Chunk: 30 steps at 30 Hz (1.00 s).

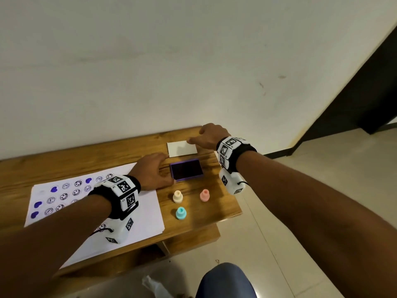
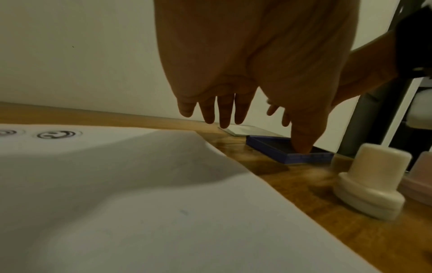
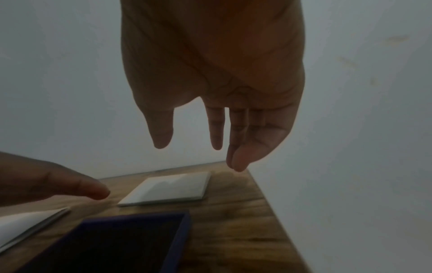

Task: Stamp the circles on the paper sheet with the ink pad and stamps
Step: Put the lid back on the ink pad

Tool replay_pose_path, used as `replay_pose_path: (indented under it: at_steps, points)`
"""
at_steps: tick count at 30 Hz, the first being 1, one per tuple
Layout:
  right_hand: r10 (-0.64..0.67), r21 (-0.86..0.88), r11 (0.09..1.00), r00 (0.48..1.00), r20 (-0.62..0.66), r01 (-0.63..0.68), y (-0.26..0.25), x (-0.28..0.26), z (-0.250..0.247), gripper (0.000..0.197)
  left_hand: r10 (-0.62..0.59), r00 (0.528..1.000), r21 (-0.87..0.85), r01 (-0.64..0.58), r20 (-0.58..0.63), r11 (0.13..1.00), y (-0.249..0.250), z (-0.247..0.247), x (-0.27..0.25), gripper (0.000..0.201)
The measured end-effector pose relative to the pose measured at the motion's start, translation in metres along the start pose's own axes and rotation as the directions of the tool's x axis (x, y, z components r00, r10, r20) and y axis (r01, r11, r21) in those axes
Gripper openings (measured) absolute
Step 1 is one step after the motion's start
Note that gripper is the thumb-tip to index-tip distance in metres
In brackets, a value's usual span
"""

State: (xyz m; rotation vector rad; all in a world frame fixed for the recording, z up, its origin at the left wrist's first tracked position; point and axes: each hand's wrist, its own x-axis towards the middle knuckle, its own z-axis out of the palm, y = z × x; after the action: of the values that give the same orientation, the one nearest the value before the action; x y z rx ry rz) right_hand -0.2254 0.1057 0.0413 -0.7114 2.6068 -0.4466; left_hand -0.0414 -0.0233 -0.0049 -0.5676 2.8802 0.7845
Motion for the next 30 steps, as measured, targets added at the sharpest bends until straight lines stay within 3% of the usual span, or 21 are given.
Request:
replay_pose_path:
  at_steps: [4, 8, 12, 15, 19, 22, 25, 30]
  points:
    - [-0.037, -0.039, 0.998, 0.995, 0.091, 0.040, -0.024, 0.014, 0.021, 0.092, 0.052, 0.999, 0.009, -0.052, 0.018, 0.999, -0.006, 0.006, 0.006, 0.088]
    - [-0.108, -0.183, 0.975, 0.987, 0.115, 0.128, -0.041, 0.016, 0.038, 0.076, 0.079, 0.997, -0.001, -0.079, -0.007, 0.997, -0.013, 0.012, 0.008, 0.091]
    - [-0.100, -0.289, 0.950, 0.993, 0.064, 0.114, -0.046, 0.015, 0.050, 0.078, 0.092, 0.996, -0.028, -0.092, -0.016, 0.995, -0.014, 0.013, 0.009, 0.096]
    - [-0.091, -0.263, 0.959, 0.993, 0.074, 0.108, -0.047, 0.015, 0.046, 0.076, 0.092, 0.996, -0.019, -0.092, -0.017, 0.996, -0.013, 0.011, 0.007, 0.091]
    - [-0.008, -0.187, 0.982, 0.998, 0.056, 0.018, -0.041, 0.016, 0.031, 0.092, 0.054, 0.998, -0.035, -0.053, 0.024, 0.998, -0.008, 0.009, 0.007, 0.079]
    - [-0.009, -0.218, 0.975, 0.993, 0.116, 0.034, -0.035, 0.012, 0.029, 0.092, 0.039, 0.999, -0.010, -0.039, 0.023, 0.999, -0.008, 0.007, 0.005, 0.077]
    - [-0.018, -0.233, 0.972, 0.995, 0.095, 0.040, -0.034, 0.007, 0.033, 0.094, 0.031, 0.999, -0.056, -0.030, 0.013, 0.998, -0.009, 0.006, 0.006, 0.078]
    - [-0.069, -0.287, 0.951, 0.984, 0.164, 0.115, -0.054, 0.017, 0.048, 0.076, 0.067, 0.997, -0.062, -0.065, 0.035, 0.996, -0.013, 0.006, 0.008, 0.086]
